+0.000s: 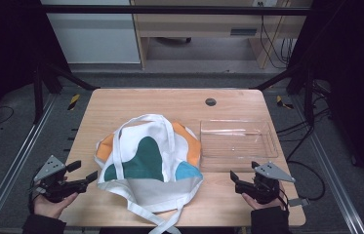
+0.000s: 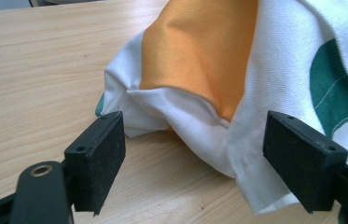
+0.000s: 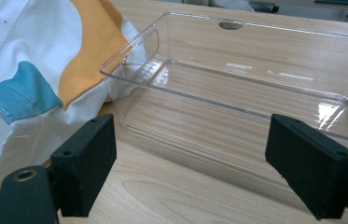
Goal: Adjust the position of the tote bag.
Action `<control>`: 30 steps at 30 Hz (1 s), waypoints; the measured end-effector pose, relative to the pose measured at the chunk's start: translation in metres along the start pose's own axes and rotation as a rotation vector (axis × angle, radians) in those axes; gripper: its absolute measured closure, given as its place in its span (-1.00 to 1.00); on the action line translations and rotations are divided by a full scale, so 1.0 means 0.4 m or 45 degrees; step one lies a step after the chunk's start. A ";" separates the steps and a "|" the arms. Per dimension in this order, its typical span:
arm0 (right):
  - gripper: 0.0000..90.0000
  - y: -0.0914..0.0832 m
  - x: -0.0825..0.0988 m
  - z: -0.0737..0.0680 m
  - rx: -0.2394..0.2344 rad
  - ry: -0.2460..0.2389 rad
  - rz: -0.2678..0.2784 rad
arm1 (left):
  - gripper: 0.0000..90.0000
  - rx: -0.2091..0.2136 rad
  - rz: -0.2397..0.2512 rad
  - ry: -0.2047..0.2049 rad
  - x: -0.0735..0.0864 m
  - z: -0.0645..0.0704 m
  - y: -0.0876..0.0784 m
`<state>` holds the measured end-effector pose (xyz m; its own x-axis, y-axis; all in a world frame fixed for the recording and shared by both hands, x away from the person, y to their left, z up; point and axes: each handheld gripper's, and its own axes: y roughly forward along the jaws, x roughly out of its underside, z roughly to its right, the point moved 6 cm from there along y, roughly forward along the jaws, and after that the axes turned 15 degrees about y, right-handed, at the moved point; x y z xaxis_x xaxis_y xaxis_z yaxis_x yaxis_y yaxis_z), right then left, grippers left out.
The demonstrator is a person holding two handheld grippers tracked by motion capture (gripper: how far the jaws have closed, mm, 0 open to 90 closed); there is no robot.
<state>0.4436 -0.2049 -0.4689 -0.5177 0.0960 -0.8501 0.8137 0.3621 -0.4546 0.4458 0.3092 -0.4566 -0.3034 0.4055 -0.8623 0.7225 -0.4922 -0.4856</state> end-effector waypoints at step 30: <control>-0.37 0.002 0.003 -0.142 -0.157 -0.095 -0.047 | -0.41 0.057 -0.002 0.076 0.006 0.070 -0.029</control>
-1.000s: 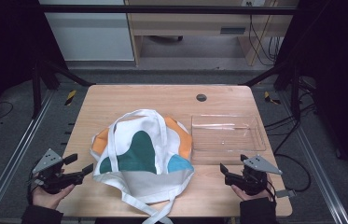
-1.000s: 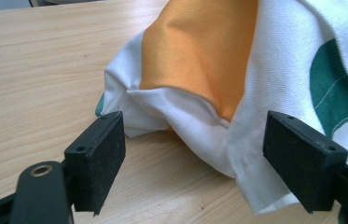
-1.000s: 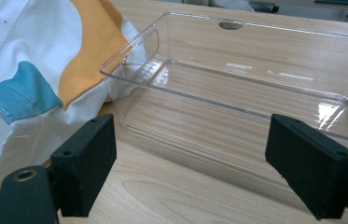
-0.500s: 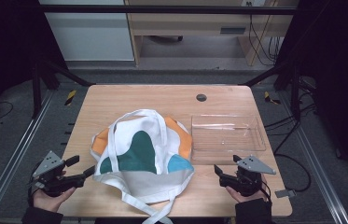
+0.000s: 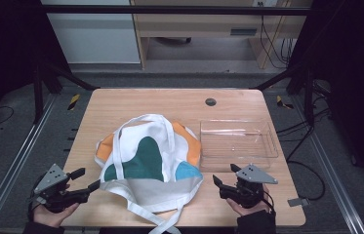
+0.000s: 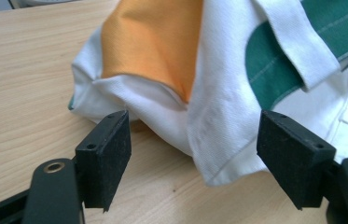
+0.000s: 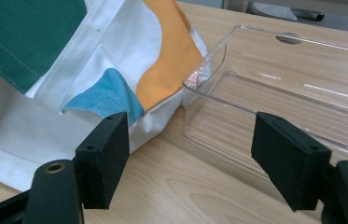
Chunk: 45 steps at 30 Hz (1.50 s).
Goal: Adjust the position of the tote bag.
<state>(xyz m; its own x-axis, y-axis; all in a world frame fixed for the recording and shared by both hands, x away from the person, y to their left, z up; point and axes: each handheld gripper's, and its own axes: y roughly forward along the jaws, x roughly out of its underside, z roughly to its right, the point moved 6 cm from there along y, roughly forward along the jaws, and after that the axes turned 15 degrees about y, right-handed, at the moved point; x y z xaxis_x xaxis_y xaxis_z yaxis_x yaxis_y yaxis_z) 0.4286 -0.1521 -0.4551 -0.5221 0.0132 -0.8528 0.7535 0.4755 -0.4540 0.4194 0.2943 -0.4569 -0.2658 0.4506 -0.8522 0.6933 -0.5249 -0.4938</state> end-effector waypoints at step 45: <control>-0.09 0.130 -0.006 -0.250 -0.253 -0.125 -0.063 | 0.59 0.003 -0.132 0.024 0.034 0.033 0.081</control>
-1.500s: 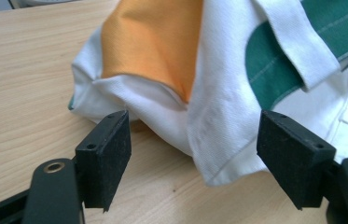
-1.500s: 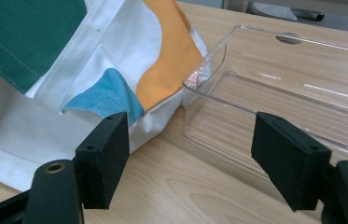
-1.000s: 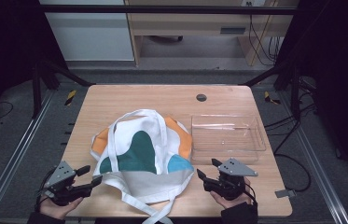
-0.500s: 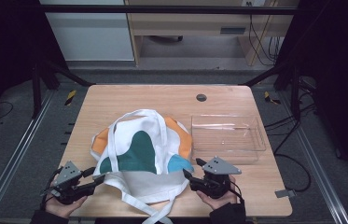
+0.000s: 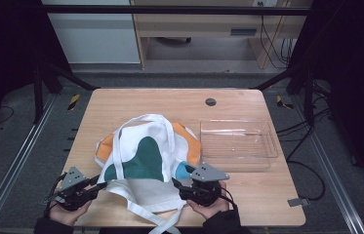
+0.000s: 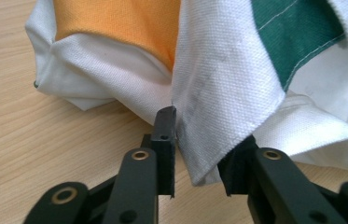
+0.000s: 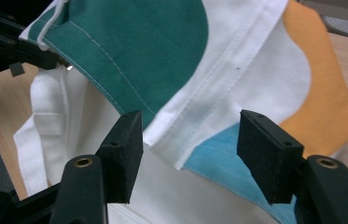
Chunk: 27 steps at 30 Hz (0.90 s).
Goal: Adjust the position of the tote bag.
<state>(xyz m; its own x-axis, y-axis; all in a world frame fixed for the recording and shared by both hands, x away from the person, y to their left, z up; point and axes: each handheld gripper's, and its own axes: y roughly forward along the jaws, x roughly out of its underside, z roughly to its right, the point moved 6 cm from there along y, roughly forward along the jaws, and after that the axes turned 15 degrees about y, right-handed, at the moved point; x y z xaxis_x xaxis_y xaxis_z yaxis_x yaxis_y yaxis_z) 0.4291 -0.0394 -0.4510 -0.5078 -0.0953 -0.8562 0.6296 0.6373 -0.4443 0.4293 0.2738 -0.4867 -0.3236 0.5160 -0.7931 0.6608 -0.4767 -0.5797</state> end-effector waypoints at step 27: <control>-0.15 0.135 0.035 -0.101 -0.045 -0.105 -0.082 | 0.74 -0.043 -0.017 0.021 -0.006 -0.002 0.002</control>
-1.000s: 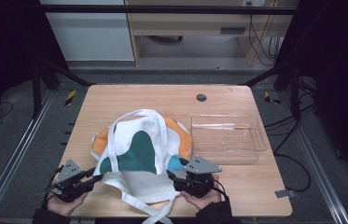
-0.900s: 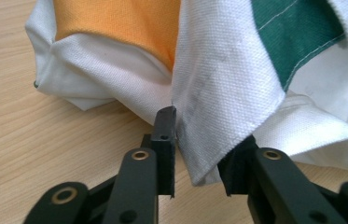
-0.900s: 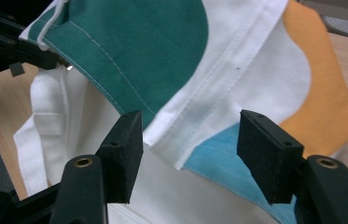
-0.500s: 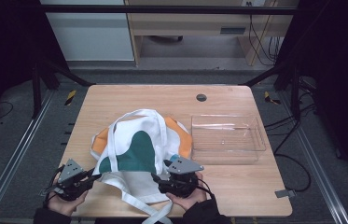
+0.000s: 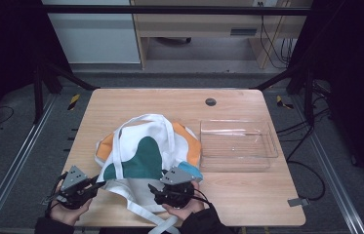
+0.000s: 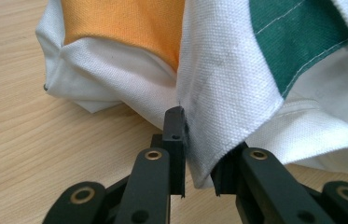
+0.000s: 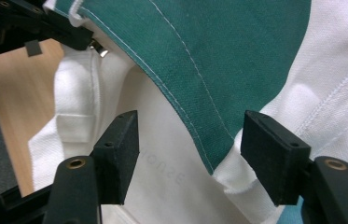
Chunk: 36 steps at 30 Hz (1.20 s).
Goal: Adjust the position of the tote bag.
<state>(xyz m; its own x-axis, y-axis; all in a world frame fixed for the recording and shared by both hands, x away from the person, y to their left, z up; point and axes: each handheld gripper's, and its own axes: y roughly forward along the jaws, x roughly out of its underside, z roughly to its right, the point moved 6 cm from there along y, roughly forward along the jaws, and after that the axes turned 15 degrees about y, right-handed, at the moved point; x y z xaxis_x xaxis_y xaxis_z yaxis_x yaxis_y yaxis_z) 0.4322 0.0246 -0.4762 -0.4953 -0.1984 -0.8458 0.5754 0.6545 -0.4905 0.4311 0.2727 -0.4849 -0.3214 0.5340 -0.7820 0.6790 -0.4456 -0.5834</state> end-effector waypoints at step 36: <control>0.94 -0.029 -0.071 0.002 0.054 -0.002 0.095 | 0.74 -0.001 0.002 0.030 -0.012 0.013 0.000</control>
<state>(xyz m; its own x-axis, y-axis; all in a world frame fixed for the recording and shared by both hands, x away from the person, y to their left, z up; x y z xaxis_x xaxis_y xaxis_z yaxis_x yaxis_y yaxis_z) 0.4400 0.0221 -0.4466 -0.4490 -0.1518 -0.8805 0.6375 0.6361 -0.4347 0.4292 0.2664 -0.4824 -0.3044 0.5500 -0.7777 0.6801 -0.4462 -0.5817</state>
